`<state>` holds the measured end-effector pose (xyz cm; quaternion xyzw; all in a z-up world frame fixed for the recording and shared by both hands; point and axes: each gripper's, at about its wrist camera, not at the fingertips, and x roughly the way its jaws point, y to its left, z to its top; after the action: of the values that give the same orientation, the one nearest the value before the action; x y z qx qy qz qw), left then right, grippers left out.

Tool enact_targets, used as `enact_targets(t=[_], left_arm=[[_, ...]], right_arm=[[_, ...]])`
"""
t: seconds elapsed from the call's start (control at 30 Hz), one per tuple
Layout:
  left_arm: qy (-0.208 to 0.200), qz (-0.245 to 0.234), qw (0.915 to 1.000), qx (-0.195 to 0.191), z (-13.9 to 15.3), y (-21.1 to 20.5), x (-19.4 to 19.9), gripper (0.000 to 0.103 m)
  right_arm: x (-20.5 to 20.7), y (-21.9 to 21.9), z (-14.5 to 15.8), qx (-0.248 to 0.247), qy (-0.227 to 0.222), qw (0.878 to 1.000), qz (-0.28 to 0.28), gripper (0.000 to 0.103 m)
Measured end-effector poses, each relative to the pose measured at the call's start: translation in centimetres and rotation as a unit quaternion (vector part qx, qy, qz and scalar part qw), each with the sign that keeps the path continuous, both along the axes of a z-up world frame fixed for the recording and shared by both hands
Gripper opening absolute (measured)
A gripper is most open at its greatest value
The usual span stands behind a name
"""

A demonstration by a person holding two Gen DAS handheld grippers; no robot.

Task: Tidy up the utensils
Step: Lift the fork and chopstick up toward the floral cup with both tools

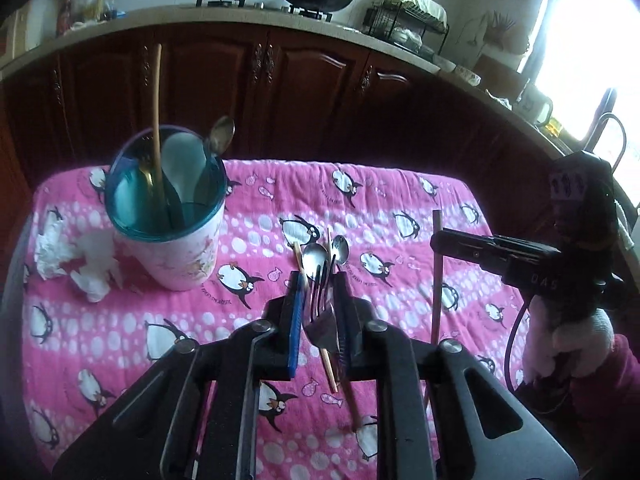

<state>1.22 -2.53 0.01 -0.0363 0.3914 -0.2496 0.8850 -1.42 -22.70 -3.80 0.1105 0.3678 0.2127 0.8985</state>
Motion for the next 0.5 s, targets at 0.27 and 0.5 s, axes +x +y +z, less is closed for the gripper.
enact_targets(t=[0.27, 0.5], left_arm=[[-0.014, 0.009, 0.9998, -0.006, 1.9, 0.5, -1.1, 0.002], [-0.053, 0.022, 0.9983, -0.010, 6.3, 2.2, -1.4, 0.002]], right_arm=[[-1.4, 0.4, 2.2, 0.004, -0.025, 1.000, -0.003, 0.008], [-0.9, 0.9, 5.5, 0.008, -0.057, 0.998, 0.005, 0.007]])
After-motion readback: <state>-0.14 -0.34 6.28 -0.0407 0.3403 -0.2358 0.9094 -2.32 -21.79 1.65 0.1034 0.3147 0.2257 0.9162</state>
